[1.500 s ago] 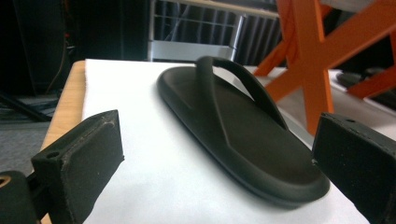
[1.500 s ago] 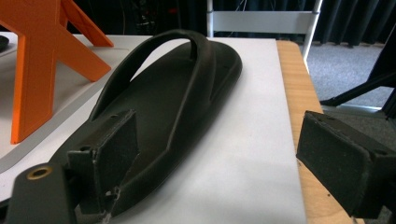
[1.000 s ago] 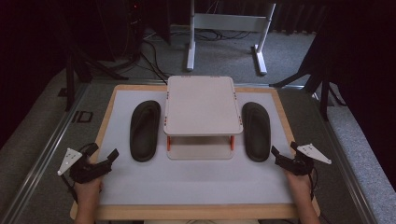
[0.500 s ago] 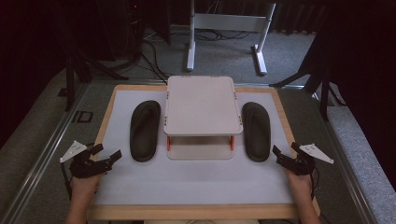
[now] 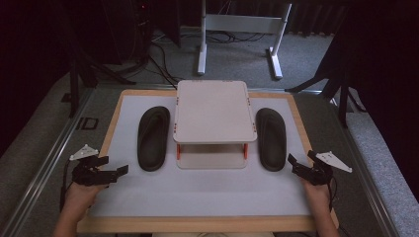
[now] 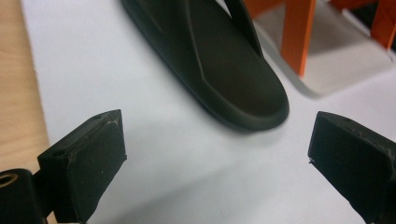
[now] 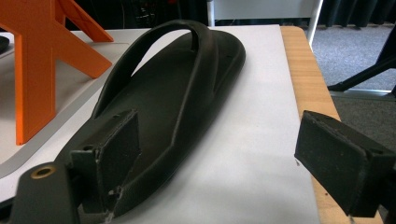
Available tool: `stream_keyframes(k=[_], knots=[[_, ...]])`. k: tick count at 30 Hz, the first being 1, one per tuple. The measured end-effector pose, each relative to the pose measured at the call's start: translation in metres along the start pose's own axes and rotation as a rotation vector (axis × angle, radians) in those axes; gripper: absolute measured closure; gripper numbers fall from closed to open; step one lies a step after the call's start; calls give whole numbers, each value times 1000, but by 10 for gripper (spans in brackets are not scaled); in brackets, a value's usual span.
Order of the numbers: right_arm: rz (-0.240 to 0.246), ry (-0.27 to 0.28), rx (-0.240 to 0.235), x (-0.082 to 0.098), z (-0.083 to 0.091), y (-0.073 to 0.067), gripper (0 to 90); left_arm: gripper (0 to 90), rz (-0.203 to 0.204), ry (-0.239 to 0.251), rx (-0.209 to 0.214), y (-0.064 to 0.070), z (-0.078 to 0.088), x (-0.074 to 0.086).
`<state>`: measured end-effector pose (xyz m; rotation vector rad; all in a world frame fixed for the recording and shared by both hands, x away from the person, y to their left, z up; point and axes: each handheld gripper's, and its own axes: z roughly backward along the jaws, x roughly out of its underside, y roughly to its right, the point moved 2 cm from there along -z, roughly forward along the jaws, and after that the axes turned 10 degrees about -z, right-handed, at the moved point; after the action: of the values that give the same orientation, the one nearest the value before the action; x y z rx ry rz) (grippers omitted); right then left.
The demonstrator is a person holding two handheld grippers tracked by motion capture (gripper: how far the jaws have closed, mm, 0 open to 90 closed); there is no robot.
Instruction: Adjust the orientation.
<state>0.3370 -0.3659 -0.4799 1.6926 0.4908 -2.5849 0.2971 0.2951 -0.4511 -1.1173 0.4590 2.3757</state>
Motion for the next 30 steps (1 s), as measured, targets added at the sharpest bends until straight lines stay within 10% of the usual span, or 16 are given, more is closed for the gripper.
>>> stream_keyframes(k=[30], knots=[[12, -22, 11, 1, -2, 0, 135, 36, -79, -449, 35, -4, -6, -38]])
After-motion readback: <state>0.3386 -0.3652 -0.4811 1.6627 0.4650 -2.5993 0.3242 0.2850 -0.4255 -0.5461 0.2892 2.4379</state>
